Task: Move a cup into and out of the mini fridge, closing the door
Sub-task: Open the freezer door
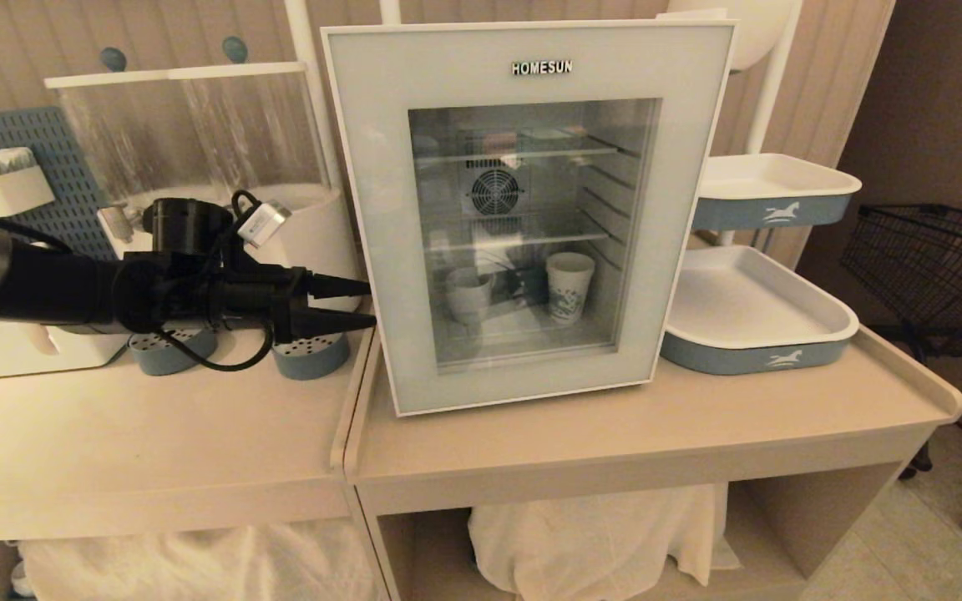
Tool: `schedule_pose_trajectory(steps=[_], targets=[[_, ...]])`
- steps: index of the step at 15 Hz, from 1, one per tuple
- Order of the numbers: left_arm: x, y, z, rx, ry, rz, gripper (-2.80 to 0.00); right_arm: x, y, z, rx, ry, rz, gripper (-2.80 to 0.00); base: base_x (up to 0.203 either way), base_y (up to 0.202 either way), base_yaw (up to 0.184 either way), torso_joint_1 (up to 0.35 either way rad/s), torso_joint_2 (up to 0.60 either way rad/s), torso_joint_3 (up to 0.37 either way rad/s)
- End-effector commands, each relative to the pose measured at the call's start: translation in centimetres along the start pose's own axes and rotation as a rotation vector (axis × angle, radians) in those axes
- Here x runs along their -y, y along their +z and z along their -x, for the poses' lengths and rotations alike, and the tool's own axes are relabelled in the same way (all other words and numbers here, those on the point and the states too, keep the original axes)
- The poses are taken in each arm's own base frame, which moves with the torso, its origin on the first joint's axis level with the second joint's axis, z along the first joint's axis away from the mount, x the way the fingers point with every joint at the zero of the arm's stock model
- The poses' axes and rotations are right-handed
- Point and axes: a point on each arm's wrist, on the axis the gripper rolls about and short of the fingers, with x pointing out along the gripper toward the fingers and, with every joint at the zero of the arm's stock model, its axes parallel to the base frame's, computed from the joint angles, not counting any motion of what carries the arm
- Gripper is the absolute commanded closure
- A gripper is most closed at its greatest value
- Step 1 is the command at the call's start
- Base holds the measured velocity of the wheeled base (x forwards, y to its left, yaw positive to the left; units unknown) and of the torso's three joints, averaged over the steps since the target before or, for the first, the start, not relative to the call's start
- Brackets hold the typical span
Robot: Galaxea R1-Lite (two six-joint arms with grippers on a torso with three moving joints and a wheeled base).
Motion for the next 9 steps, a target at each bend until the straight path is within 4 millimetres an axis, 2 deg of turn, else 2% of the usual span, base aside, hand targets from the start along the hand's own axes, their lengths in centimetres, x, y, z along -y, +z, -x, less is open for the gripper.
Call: schedule_pose_trajectory(steps=[1, 9], targets=[[0.13, 0.20, -0.11, 0.004, -0.010, -0.007, -2.80, 0.00, 0.00, -0.01, -0.001, 0.000, 0.000, 0.00, 0.000, 0.000, 0.000, 0.000, 0.00, 0.000], [0.60, 0.40, -0.74, 0.003, -0.028, 0.001, -2.80, 0.00, 0.00, 0.00, -0.001, 0.000, 0.000, 0.00, 0.000, 0.000, 0.000, 0.000, 0.00, 0.000]])
